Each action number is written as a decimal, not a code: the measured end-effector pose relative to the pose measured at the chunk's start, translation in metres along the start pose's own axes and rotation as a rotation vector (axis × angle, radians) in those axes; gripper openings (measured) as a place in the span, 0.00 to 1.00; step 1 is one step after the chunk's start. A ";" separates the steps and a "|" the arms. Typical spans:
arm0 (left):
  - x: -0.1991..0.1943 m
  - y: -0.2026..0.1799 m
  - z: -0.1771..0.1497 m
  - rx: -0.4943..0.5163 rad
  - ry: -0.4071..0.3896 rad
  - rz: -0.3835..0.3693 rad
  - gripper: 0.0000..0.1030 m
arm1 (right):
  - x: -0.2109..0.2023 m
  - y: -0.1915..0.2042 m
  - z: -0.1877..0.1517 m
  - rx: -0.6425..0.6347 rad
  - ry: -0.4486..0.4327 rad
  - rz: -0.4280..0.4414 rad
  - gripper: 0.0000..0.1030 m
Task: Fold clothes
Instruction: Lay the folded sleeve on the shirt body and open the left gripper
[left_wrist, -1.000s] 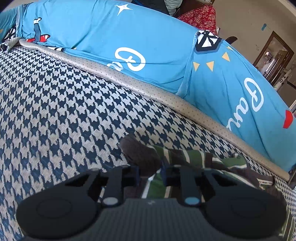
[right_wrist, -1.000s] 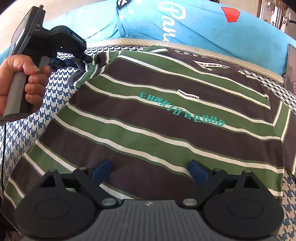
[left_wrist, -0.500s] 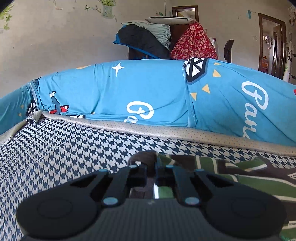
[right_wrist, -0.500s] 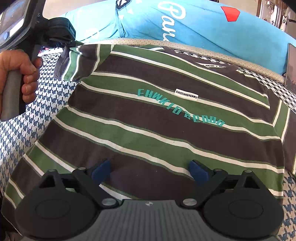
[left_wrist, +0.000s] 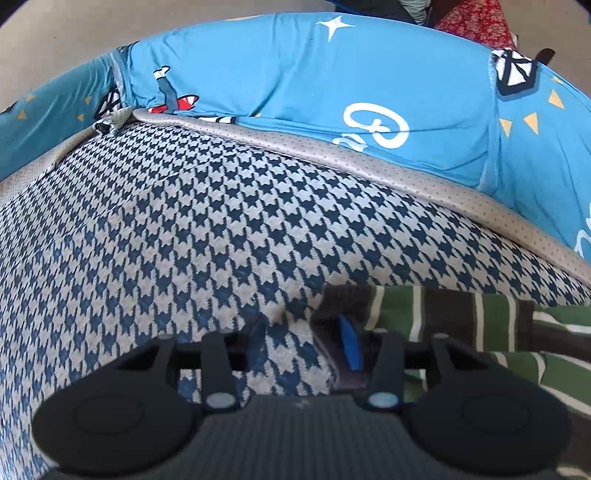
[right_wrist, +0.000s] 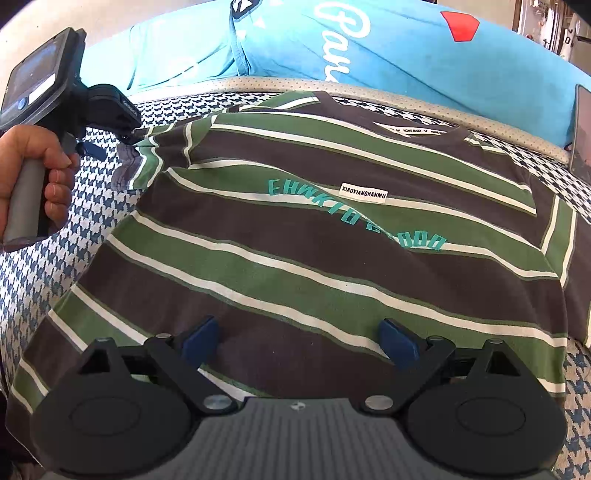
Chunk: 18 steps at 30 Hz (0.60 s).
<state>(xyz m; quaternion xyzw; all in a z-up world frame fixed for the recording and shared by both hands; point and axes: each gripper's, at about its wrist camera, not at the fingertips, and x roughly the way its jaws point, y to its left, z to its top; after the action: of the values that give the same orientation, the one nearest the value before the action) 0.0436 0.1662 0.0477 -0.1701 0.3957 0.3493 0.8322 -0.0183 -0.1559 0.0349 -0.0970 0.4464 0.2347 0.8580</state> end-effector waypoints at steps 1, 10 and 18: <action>-0.001 0.005 0.002 -0.028 0.004 0.019 0.47 | 0.000 -0.001 0.001 0.008 -0.001 0.005 0.92; -0.011 0.025 0.010 -0.078 -0.018 0.050 0.51 | -0.008 -0.007 0.013 0.042 -0.062 0.028 0.91; -0.042 -0.003 0.001 0.018 -0.043 -0.076 0.68 | 0.000 -0.016 0.032 0.102 -0.118 0.063 0.91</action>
<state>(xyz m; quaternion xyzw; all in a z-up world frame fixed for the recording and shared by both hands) 0.0281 0.1458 0.0811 -0.1698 0.3744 0.3174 0.8546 0.0119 -0.1577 0.0530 -0.0251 0.4094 0.2437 0.8788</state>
